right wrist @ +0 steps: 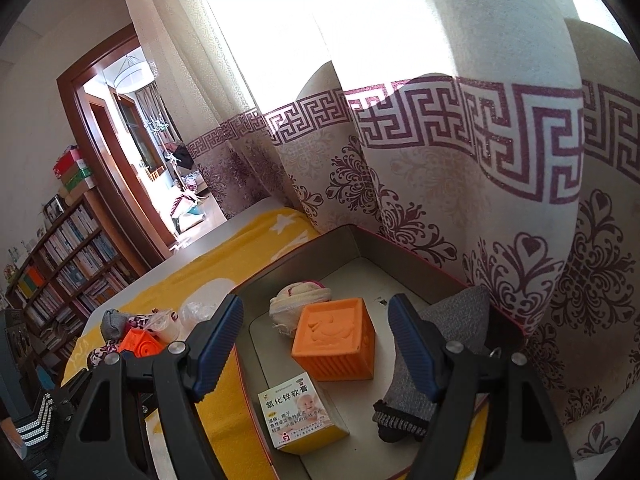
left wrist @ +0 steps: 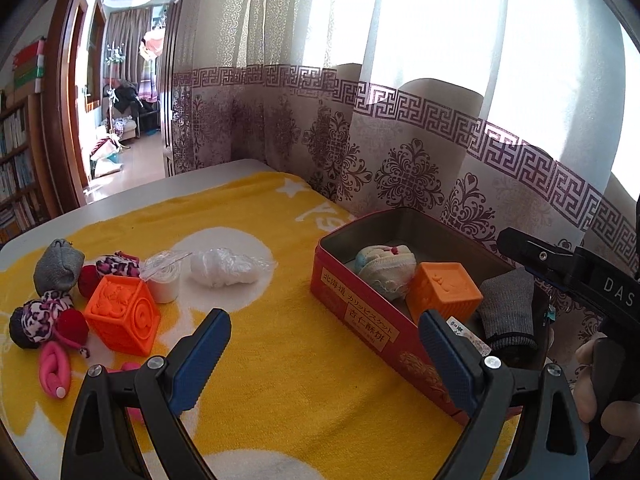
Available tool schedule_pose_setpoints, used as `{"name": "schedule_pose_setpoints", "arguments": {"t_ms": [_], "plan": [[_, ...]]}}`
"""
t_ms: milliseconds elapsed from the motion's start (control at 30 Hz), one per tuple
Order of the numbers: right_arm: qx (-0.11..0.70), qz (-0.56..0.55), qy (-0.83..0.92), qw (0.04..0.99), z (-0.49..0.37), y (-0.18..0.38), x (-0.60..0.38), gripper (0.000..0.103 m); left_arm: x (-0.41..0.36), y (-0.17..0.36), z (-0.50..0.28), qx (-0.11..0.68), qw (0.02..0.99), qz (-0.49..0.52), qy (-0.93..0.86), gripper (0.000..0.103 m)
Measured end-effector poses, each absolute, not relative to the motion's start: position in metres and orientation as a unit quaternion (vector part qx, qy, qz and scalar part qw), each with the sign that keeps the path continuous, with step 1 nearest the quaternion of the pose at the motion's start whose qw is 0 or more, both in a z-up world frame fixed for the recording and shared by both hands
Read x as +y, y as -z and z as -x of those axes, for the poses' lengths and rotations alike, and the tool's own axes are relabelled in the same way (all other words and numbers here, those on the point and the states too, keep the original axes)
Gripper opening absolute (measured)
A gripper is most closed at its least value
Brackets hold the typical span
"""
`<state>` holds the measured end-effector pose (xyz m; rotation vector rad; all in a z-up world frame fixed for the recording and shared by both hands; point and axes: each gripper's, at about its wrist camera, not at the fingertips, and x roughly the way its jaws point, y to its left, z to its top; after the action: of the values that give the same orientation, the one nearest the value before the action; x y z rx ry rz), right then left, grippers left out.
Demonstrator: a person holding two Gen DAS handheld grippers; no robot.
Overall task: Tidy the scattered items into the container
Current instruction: 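Release the ointment box into the red box with the left tool while the right drops the orange block in, then move both tools back over the remaining toys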
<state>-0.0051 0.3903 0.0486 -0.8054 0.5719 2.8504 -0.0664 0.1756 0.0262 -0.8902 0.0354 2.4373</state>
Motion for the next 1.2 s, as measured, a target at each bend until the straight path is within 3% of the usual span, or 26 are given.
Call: {"name": "schedule_pose_setpoints", "arguments": {"t_ms": [567, 900, 1200], "plan": [[0.170, 0.284, -0.943, 0.036, 0.005, -0.039, 0.360, 0.078, 0.119, -0.031, 0.076, -0.026, 0.223, 0.332, -0.916, 0.097], [0.142, 0.303, -0.942, -0.016, 0.015, -0.035, 0.318, 0.078, 0.011, -0.022, 0.093, -0.112, 0.121, 0.337, -0.927, 0.097], [0.080, 0.351, -0.924, -0.128, 0.047, -0.025, 0.236, 0.078, -0.083, 0.002, 0.103, -0.215, 0.017, 0.356, -0.909, 0.097]]}}
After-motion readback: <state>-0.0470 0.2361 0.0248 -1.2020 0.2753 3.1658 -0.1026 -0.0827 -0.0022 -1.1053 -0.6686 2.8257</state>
